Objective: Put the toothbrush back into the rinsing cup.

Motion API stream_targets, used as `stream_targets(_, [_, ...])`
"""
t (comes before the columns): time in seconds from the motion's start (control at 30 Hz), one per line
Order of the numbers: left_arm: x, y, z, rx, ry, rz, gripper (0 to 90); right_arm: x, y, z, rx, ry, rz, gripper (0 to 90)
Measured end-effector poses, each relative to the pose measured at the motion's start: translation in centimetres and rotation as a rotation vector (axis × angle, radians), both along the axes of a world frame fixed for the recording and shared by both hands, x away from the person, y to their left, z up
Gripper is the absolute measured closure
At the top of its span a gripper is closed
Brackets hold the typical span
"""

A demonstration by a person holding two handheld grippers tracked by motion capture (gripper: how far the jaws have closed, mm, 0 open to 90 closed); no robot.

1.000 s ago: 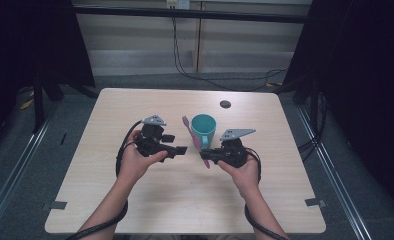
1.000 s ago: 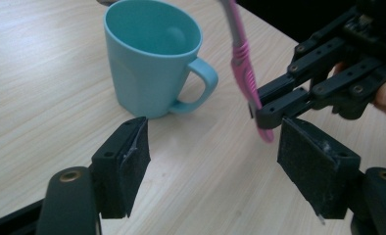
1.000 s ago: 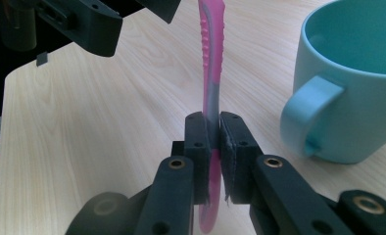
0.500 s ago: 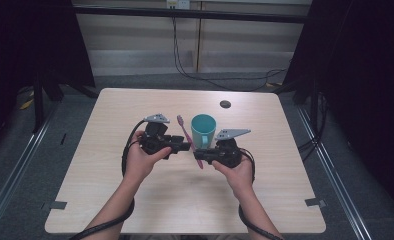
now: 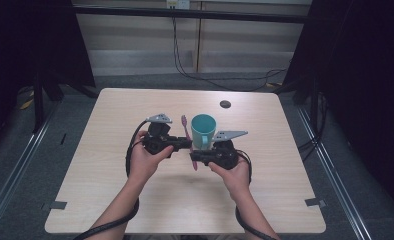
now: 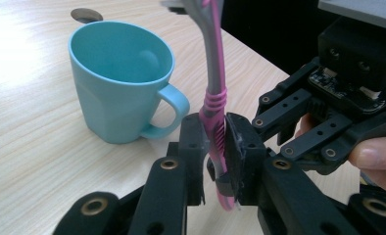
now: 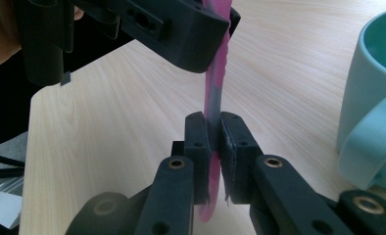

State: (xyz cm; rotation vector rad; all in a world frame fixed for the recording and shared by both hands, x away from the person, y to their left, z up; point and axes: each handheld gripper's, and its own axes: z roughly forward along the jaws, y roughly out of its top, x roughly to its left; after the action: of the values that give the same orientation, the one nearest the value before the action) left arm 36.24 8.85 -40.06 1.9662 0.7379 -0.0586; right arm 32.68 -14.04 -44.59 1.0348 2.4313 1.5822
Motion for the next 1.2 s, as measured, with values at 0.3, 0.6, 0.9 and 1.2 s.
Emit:
stream_targets(0.3, [0.0,-0.3,-0.1,-0.013,0.000,-0.005,76.3,0.0,0.0,0.2,0.018,0.007,-0.003,82.9])
stream_targets(0.6, [-0.2,-0.6,-0.1,0.008,-0.005,-0.026,81.2,-0.1,0.4,-0.2,0.030,0.012,0.007,82.6])
stream_targets(0.9, [-0.2,0.0,0.3,0.036,-0.011,-0.019,81.4,-0.4,0.2,-0.1,0.008,-0.010,-0.003,70.1])
stream_targets(1.2, [0.0,0.8,0.2,0.058,-0.012,-0.005,81.5,-0.5,-2.0,1.9,0.012,-0.040,-0.057,63.3])
